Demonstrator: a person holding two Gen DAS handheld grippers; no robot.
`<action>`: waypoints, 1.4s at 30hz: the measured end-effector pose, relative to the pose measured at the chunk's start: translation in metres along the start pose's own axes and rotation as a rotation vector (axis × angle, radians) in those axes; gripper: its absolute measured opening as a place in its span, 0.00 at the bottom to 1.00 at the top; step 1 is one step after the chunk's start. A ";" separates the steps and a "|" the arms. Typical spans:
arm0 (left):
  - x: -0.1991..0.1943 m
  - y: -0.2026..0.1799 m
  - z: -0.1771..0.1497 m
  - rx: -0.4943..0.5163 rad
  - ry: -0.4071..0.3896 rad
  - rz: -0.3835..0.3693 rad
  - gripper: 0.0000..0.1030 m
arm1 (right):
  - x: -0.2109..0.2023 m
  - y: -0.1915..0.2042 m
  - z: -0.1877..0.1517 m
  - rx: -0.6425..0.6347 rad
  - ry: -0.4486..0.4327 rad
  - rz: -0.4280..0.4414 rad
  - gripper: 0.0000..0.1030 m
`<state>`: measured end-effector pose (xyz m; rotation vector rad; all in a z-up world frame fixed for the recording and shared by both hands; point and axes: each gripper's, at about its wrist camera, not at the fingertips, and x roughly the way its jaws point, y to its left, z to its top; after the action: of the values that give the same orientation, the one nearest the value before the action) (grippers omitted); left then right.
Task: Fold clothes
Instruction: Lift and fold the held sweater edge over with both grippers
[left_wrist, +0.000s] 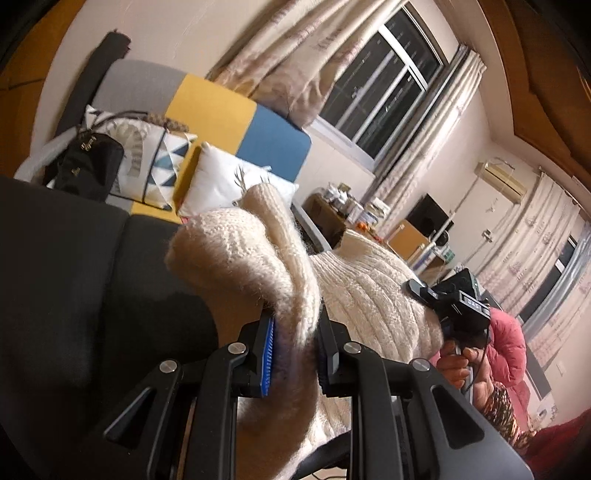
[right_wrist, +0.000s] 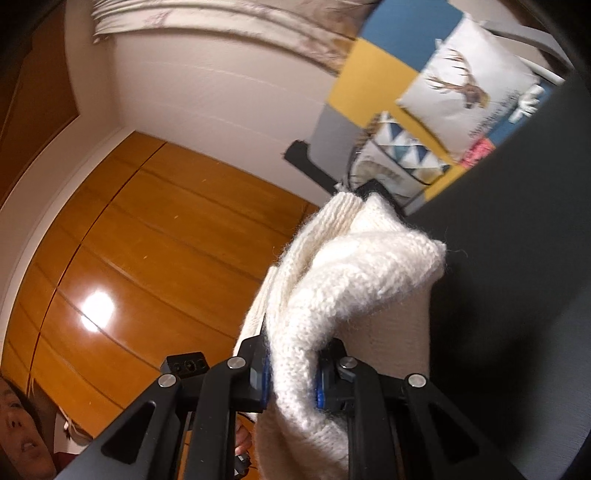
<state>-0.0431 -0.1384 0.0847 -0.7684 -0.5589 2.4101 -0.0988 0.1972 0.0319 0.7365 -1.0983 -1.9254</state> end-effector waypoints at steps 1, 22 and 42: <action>-0.005 0.000 0.002 -0.002 -0.012 0.000 0.19 | 0.007 0.008 0.001 -0.009 0.003 0.014 0.15; -0.162 0.040 0.057 0.014 -0.268 0.098 0.19 | 0.209 0.145 -0.013 -0.147 0.250 0.224 0.15; -0.195 0.278 0.022 -0.330 -0.294 0.368 0.19 | 0.533 0.051 -0.070 0.014 0.580 0.089 0.15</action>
<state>-0.0254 -0.4740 0.0324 -0.6996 -1.0303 2.8366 -0.3057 -0.2994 -0.0093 1.1413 -0.7641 -1.4869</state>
